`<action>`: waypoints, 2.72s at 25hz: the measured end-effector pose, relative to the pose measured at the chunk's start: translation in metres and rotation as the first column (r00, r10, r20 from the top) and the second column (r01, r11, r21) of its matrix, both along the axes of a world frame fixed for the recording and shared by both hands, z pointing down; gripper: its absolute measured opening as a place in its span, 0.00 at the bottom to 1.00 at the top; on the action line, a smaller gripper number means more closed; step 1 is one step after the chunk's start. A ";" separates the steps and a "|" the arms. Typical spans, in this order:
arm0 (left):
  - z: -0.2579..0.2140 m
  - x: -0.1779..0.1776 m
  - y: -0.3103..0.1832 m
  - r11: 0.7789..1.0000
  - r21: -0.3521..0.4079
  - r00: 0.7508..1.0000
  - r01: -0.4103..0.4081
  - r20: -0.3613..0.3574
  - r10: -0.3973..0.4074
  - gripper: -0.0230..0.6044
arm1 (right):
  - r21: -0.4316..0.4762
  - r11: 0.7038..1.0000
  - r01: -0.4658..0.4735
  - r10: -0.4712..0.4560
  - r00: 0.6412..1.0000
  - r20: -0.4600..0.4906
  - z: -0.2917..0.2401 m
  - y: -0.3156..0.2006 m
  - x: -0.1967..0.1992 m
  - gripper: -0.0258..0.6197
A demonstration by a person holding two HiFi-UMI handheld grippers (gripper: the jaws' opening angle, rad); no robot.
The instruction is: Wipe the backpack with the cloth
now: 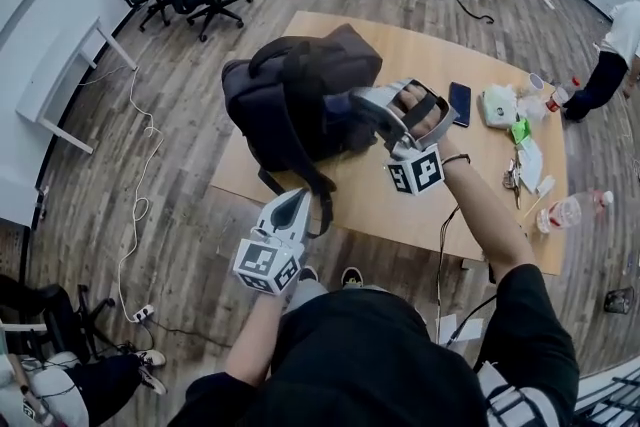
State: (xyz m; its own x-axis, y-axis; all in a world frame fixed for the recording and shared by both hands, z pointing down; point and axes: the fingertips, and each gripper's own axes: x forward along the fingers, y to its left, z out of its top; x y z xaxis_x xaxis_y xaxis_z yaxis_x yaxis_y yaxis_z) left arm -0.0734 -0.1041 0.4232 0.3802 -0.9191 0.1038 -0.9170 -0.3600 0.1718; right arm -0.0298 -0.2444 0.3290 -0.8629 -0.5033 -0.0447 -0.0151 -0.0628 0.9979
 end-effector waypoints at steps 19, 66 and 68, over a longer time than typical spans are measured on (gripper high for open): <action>-0.017 0.000 -0.067 0.990 0.045 0.990 -0.135 -0.043 0.137 0.06 | -0.735 0.674 0.074 0.529 0.647 0.549 0.088 0.000 -0.030 0.09; -0.052 -0.094 -0.038 0.965 0.105 0.970 -0.240 -0.011 0.242 0.06 | -0.875 0.473 0.099 0.757 0.462 0.462 0.129 -0.005 -0.040 0.09; -0.052 -0.095 -0.034 0.968 0.100 0.973 -0.229 -0.018 0.232 0.06 | -0.880 0.450 0.153 0.728 0.507 0.461 0.131 0.020 -0.070 0.09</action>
